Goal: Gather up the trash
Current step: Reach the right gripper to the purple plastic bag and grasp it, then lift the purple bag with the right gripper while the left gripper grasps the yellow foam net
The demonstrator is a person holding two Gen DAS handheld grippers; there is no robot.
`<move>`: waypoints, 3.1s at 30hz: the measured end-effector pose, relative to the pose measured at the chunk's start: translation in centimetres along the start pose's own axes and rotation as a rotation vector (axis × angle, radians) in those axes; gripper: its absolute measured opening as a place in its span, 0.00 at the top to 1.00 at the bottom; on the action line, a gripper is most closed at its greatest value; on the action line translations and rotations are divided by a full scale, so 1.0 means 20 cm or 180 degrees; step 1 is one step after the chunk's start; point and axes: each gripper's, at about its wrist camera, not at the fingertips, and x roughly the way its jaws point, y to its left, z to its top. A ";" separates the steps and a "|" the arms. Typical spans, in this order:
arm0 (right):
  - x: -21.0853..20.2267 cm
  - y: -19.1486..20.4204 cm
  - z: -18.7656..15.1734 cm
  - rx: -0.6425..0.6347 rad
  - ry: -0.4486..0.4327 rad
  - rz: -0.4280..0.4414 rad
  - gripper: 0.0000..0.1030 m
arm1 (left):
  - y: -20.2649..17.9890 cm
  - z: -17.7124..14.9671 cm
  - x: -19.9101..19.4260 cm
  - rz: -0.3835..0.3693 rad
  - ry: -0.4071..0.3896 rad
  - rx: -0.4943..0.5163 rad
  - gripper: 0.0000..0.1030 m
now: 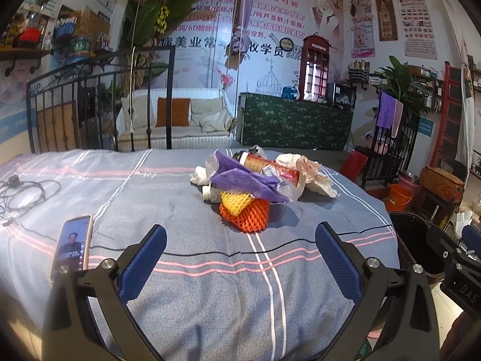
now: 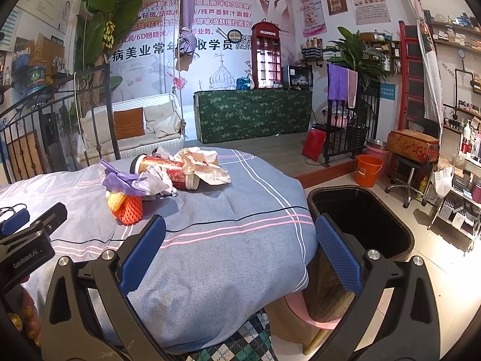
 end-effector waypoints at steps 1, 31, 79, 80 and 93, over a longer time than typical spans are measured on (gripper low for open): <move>0.02 0.00 0.00 -0.0013 0.0032 0.0015 0.04 | 0.02 0.00 0.01 -0.0038 0.0039 -0.0035 0.05; 1.01 0.87 0.33 -0.1131 0.1276 0.1661 0.14 | 0.40 0.06 0.34 0.0295 0.0842 -0.0010 0.05; 0.79 0.39 0.38 -0.0670 0.0970 0.1004 0.82 | 0.21 0.41 0.98 -0.0865 0.1211 -0.0309 0.06; 0.79 0.38 0.37 -0.0653 0.0966 0.0983 0.82 | 0.21 0.40 1.00 -0.0857 0.1235 -0.0302 0.06; 0.79 0.27 0.30 -0.0443 0.1095 0.0887 0.82 | 0.14 0.35 1.05 -0.0892 0.1328 -0.0020 0.70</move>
